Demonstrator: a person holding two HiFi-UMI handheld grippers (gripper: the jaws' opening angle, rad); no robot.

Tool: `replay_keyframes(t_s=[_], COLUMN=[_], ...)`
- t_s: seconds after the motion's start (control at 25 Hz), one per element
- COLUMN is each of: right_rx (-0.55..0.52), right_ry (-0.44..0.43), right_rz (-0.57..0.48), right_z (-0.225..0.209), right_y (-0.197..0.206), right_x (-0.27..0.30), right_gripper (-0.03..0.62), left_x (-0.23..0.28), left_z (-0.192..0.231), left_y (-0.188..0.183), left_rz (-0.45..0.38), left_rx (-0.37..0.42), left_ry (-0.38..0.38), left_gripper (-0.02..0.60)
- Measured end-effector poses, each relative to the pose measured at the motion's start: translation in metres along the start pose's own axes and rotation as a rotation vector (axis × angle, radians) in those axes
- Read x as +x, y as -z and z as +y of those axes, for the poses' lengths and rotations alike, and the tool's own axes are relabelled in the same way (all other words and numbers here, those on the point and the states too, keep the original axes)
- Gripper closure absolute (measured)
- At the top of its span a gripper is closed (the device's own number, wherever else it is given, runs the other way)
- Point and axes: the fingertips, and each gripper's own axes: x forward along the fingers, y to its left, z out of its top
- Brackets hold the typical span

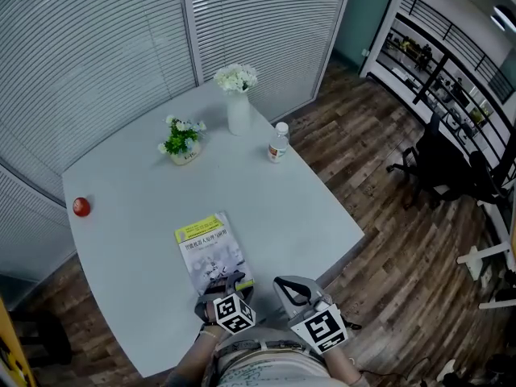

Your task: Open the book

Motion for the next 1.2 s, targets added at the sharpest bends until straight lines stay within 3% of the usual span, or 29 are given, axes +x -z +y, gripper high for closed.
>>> replay_keyframes(t_s=[0.48, 0.8, 1.0, 1.2], right_rx=[-0.024, -0.032, -0.036, -0.029], right_ry=[-0.036, -0.061, -0.068, -0.069], right_rz=[-0.006, -0.005, -0.004, -0.002], right_z=[-0.002, 0.003, 0.003, 0.002], right_y=[-0.006, -0.013, -0.011, -0.016], right_x=[0.009, 0.013, 0.017, 0.019], right_gripper=[0.591, 0.591, 0.591, 0.591], left_x=[0.003, -0.010, -0.017, -0.024], left_z=[0.007, 0.014, 0.021, 0.029], left_y=[-0.001, -0.002, 0.001, -0.002], left_rz=[-0.017, -0.090, -0.150, -0.175], left_rx=[-0.027, -0.195, -0.368, -0.336], left_ry=[-0.004, 0.033, 0.084, 0.025], left_gripper=[0.391, 0.392, 0.391, 0.393])
